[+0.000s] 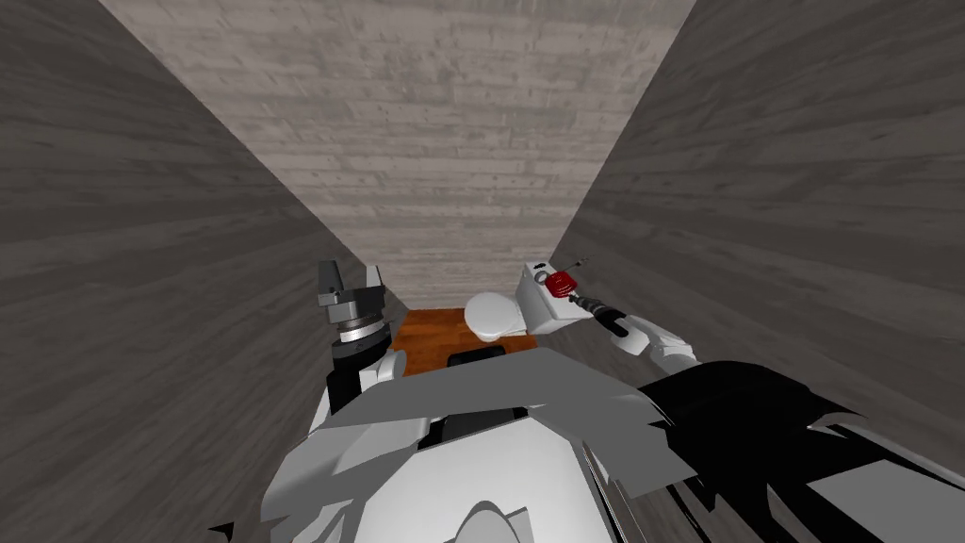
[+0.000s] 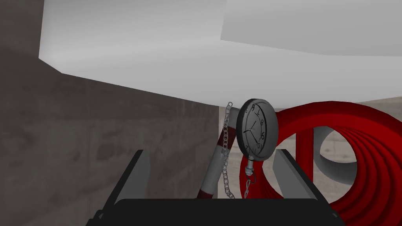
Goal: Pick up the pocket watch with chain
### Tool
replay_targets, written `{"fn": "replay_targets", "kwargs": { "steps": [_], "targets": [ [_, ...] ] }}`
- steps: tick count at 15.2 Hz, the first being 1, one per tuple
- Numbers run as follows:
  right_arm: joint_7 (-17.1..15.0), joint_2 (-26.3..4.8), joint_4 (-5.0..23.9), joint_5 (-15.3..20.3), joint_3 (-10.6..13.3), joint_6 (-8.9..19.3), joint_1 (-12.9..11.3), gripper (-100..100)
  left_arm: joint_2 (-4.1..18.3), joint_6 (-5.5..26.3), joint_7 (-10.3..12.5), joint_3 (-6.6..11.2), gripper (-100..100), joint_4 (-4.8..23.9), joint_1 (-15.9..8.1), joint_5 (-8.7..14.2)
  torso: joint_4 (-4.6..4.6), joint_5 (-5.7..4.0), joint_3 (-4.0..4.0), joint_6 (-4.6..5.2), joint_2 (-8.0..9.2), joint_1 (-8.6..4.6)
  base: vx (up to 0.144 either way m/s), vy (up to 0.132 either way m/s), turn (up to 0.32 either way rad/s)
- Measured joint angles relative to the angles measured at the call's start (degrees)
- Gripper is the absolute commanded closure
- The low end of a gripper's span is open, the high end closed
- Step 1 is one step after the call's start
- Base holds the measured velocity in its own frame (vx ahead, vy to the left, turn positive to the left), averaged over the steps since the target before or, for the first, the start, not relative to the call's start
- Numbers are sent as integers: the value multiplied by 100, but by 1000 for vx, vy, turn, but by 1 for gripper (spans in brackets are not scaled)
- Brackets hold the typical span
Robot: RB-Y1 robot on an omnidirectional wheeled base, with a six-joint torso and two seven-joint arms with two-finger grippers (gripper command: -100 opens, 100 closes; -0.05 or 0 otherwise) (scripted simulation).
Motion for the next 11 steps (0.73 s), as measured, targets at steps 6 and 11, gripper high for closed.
{"fn": "replay_targets", "kwargs": {
  "steps": [6, 11],
  "targets": [
    [-133, -64, 688, -107, 238, 252, -559, -100, 0, 0, 0, 0, 0, 0, -1, 0, 0, -2, -2, -15, -3, 1, -142, -2, 242],
    [-151, -71, 722, -116, 251, 277, -588, 100, 0, 0, 0, 1, 0, 0, 3, 0, -14, -8, -36, -5, -62, -14, -15, 1, 0]
  ]
}}
